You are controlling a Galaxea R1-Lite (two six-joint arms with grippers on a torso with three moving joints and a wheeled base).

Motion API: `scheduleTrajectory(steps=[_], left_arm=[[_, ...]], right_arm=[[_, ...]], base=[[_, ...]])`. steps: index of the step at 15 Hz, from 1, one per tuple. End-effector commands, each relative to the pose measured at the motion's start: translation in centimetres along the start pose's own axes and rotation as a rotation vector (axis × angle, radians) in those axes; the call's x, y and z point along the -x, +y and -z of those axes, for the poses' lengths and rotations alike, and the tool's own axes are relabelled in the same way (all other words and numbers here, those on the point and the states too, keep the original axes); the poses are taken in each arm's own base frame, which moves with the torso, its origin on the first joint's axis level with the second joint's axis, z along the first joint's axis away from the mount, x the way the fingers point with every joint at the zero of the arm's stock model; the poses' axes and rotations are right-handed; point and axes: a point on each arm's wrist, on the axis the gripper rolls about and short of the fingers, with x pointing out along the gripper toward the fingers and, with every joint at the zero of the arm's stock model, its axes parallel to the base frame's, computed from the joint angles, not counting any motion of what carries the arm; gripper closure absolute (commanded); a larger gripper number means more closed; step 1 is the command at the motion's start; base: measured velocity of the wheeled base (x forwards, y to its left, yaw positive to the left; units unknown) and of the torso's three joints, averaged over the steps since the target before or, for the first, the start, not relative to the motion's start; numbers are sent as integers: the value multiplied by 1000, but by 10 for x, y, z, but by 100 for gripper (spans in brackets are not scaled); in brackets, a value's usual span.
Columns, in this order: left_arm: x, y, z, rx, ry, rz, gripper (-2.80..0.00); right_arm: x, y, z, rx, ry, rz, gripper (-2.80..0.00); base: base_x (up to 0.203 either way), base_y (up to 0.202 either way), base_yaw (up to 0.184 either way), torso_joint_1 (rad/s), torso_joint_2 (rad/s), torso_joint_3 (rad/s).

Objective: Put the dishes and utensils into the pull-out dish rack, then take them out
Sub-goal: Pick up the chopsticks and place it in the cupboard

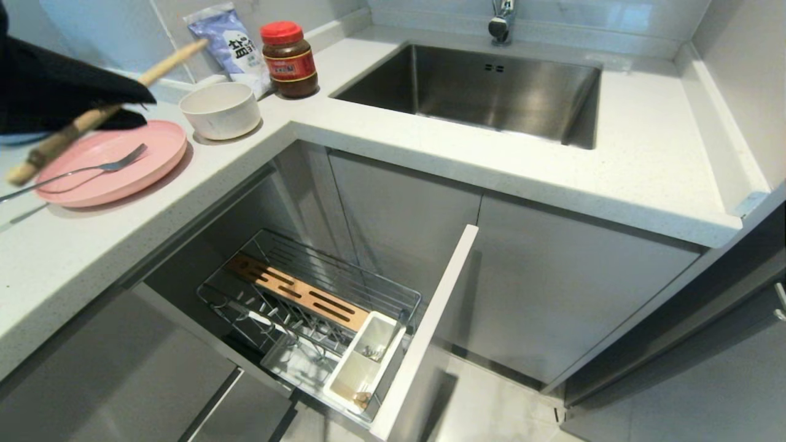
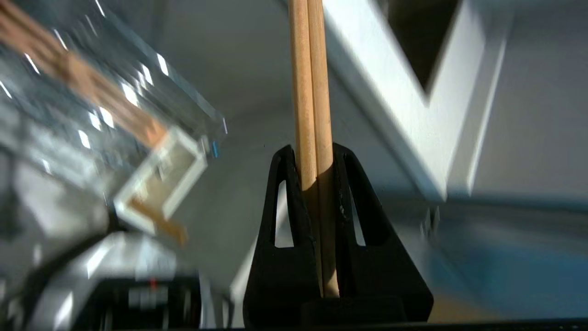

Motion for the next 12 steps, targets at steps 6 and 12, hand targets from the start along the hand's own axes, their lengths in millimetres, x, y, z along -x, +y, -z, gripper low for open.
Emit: scheduleTrajectory(steps=[6, 12], left_arm=[[-22, 12, 42, -107, 561, -155, 0], [-31, 30, 62, -364, 763, -328, 0]], right_arm=[[0, 0, 0, 0, -1, 1, 0], [0, 0, 0, 0, -2, 1, 0]], base=[[0, 0, 0, 0, 0, 0], [0, 0, 0, 0, 0, 0]])
